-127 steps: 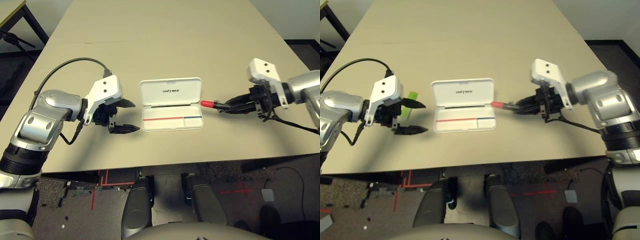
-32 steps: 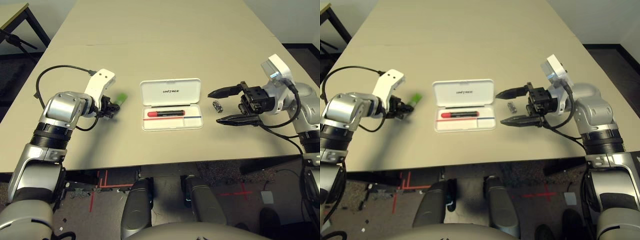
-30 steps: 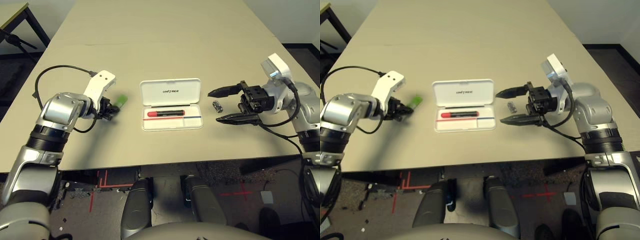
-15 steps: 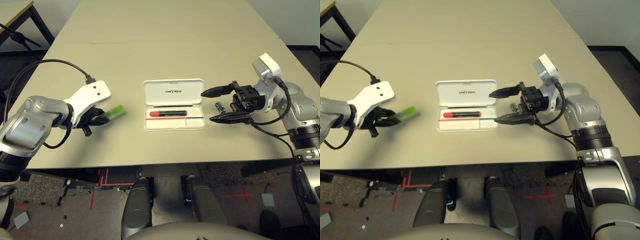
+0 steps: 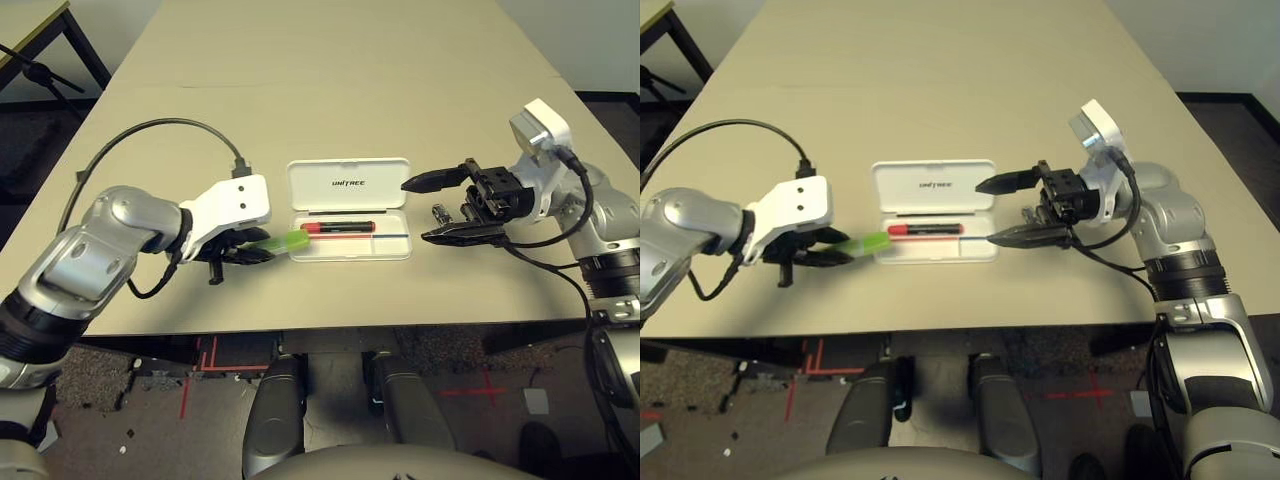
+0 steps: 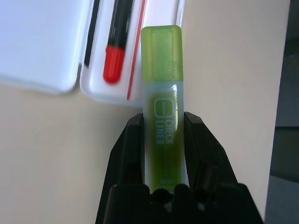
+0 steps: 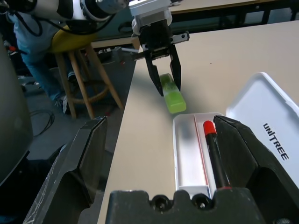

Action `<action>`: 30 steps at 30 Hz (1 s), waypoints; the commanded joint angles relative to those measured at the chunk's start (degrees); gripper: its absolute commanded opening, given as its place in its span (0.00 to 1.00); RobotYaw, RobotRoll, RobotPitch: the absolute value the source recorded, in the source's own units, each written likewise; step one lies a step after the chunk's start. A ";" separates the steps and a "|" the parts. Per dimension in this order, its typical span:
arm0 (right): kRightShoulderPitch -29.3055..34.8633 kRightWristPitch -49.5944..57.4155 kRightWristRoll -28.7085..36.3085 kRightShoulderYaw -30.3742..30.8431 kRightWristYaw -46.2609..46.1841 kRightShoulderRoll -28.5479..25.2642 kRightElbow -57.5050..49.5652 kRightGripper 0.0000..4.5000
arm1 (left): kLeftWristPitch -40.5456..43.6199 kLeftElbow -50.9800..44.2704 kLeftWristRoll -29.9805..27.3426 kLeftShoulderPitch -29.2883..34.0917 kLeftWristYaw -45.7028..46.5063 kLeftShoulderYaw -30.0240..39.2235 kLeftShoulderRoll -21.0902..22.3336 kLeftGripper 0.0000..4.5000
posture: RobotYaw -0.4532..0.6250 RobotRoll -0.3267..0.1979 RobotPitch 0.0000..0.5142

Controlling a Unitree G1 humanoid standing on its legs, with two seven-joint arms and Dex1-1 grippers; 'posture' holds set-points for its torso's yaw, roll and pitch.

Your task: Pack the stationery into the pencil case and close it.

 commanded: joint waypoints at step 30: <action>9.88 8.66 -10.90 -6.80 -25.49 -9.43 -9.72 1.00 | -16.77 18.51 11.90 -7.56 -4.72 -9.53 -18.67 0.24 | 0.32 0.62 0.32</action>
